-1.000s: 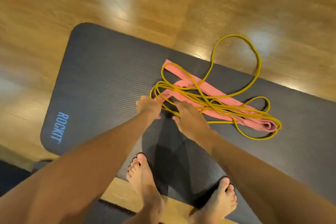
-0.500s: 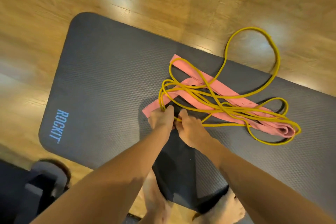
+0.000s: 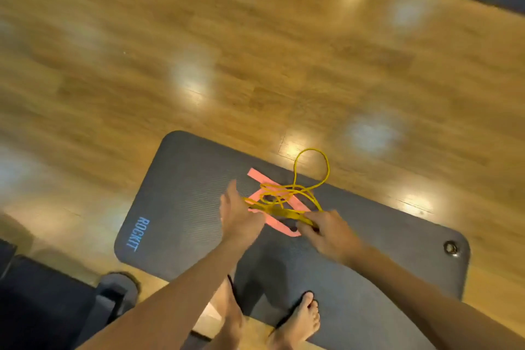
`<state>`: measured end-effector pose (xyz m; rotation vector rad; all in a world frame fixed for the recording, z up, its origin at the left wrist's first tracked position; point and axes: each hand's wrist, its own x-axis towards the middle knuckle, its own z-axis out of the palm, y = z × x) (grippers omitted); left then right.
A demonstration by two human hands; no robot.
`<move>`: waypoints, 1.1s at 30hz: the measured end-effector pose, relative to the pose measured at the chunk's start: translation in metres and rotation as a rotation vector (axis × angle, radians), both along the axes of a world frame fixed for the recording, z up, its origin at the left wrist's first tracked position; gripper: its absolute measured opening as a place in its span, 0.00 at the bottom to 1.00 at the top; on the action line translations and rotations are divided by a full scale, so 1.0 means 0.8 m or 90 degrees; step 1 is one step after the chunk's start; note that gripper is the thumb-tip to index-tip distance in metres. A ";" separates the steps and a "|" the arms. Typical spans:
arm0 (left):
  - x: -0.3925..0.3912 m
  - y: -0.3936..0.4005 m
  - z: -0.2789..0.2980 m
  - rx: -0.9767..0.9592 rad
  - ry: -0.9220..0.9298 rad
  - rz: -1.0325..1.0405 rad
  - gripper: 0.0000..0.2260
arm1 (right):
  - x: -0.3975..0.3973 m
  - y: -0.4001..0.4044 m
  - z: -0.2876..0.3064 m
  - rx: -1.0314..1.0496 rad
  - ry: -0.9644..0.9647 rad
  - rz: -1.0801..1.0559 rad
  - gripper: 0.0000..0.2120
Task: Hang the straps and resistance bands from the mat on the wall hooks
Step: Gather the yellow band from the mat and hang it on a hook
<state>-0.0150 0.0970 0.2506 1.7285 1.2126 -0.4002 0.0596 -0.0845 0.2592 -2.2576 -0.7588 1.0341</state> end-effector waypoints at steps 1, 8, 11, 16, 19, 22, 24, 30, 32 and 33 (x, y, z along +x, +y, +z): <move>0.012 -0.005 0.048 -0.035 -0.099 -0.102 0.36 | 0.012 0.004 0.043 0.010 0.007 -0.012 0.11; 0.081 -0.032 0.327 -0.148 -0.351 -0.390 0.09 | 0.092 0.017 0.340 0.122 0.030 -0.040 0.12; 0.100 -0.019 0.445 -0.173 -0.396 -0.376 0.08 | 0.119 0.003 0.470 0.136 0.026 -0.006 0.14; 0.117 -0.021 0.622 -0.154 -0.533 -0.416 0.06 | 0.139 -0.036 0.630 0.200 0.016 -0.006 0.10; 0.123 -0.027 0.705 -0.091 -0.628 -0.418 0.09 | 0.133 -0.053 0.681 0.302 0.030 -0.050 0.07; 0.121 -0.028 0.761 -0.039 -0.700 -0.407 0.10 | 0.114 -0.050 0.708 0.418 0.086 -0.130 0.08; 0.120 -0.027 0.781 -0.019 -0.707 -0.454 0.10 | 0.099 -0.037 0.721 0.461 0.059 -0.141 0.15; 0.139 -0.024 0.819 0.063 -0.689 -0.613 0.07 | 0.086 0.014 0.722 0.494 -0.012 -0.216 0.20; 0.150 -0.018 0.822 0.056 -0.670 -0.658 0.08 | 0.085 0.028 0.712 0.493 0.035 -0.222 0.11; 0.158 -0.012 0.824 0.071 -0.670 -0.671 0.08 | 0.087 0.037 0.711 0.468 0.044 -0.215 0.06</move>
